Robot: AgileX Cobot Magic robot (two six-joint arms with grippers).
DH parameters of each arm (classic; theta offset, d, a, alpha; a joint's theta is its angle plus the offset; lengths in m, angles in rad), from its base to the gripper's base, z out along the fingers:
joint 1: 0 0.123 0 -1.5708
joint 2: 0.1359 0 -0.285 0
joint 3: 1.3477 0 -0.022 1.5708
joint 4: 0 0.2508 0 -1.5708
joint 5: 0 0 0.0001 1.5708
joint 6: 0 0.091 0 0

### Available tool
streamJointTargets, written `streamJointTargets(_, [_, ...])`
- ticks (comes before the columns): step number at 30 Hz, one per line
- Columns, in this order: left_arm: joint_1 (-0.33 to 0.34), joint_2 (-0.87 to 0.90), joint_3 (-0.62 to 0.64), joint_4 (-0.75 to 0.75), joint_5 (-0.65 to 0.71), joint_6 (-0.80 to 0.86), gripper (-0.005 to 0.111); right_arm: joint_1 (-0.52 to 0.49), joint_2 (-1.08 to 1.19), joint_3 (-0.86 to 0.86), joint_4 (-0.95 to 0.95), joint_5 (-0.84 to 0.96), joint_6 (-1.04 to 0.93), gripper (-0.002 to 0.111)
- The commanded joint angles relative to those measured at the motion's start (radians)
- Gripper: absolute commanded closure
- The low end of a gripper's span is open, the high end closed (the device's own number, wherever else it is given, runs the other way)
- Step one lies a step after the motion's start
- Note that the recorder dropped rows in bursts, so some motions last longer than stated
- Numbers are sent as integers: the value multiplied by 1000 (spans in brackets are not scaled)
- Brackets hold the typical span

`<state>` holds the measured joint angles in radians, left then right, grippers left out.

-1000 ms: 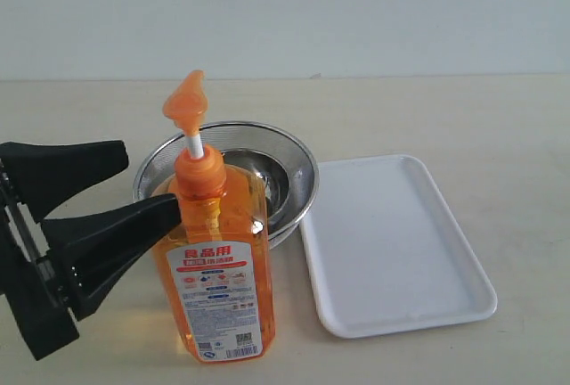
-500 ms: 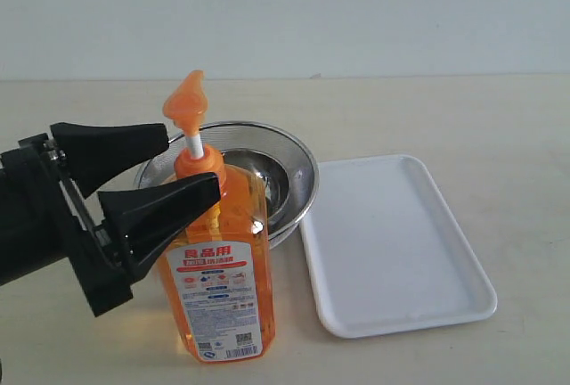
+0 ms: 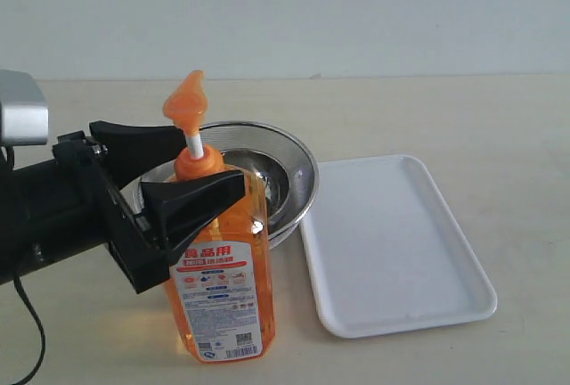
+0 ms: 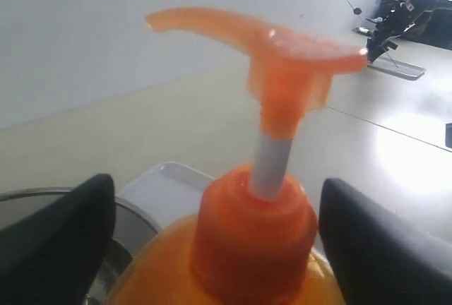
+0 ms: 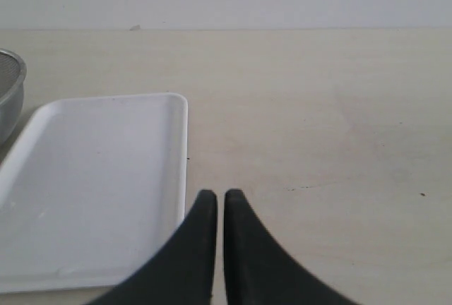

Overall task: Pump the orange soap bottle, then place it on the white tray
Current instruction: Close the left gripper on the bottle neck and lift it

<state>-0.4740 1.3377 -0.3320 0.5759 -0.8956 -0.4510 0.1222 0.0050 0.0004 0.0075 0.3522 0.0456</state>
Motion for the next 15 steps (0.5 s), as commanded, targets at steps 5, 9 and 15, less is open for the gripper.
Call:
streamJointTargets(5, [-2, 50, -5, -11, -14, 26, 39, -3, -5, 0, 1, -3, 0, 107])
streamJointTargets(9, [-2, 50, -5, -11, -14, 26, 63, -3, -5, 0, 1, -14, 0, 107])
streamJointTargets(15, [-2, 50, -5, -6, -10, 36, 102, -3, -5, 0, 1, -14, 0, 107])
